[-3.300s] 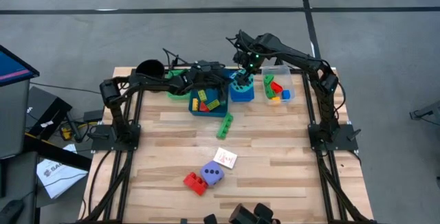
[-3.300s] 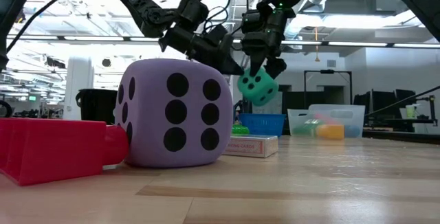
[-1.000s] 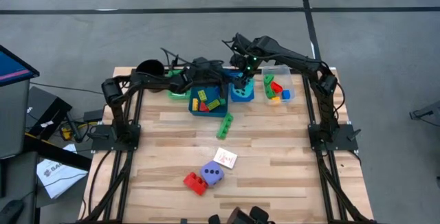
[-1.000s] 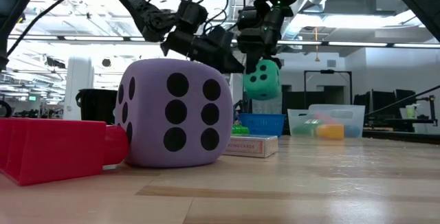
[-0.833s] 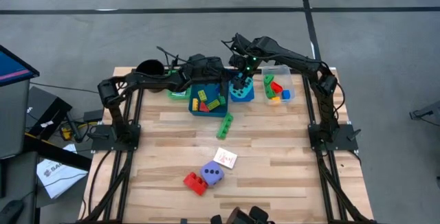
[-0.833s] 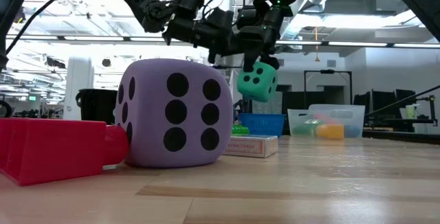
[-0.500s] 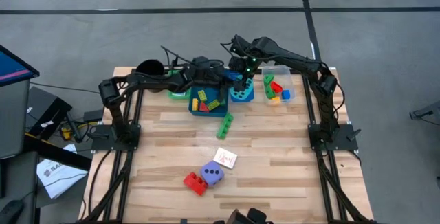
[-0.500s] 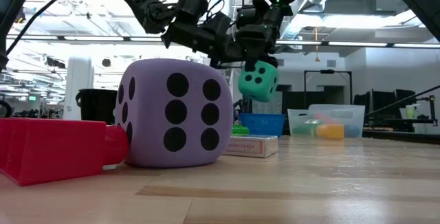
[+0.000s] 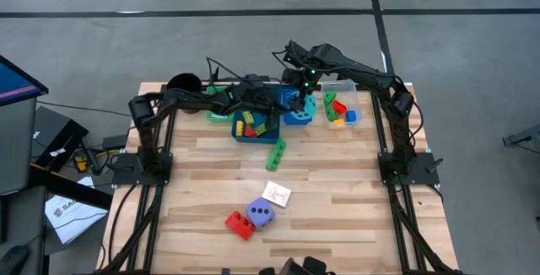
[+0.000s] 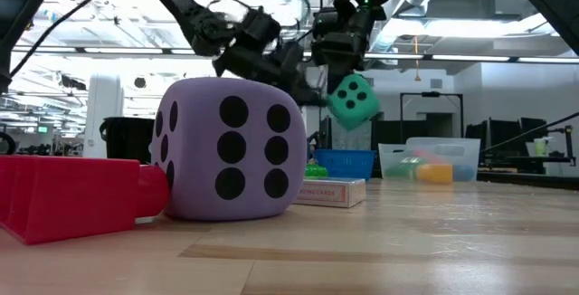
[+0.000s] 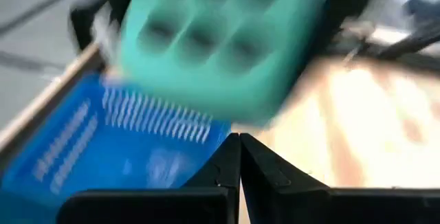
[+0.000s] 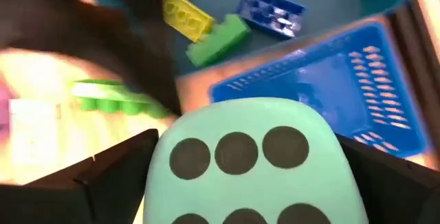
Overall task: Pick & Place Toys
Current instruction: Put the blue dice into the blue bin
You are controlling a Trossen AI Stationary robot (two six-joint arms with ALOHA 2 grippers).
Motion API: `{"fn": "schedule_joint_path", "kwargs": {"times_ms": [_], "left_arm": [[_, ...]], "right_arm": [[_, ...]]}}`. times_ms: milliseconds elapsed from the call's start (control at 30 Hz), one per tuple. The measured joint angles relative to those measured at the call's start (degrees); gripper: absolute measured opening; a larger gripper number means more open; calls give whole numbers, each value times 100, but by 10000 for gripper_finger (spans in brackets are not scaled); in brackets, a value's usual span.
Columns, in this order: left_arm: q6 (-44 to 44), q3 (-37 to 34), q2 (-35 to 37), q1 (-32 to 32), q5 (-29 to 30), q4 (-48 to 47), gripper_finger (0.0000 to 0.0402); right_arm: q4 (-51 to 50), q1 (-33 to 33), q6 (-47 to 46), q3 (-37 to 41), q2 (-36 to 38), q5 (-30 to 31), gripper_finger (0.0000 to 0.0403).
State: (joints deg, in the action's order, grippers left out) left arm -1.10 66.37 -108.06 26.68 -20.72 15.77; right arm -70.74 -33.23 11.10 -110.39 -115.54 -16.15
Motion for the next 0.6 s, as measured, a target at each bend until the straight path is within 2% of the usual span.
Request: {"fn": "schedule_joint_path", "kwargs": {"times_ms": [267, 600], "left_arm": [[236, -12, -120, 9, 88, -181, 0], [108, -7, 600, 179, 125, -71, 0]], "right_arm": [[-77, 25, 1, -13, 21, -59, 400], [-233, -75, 72, -11, 19, -42, 400]]}}
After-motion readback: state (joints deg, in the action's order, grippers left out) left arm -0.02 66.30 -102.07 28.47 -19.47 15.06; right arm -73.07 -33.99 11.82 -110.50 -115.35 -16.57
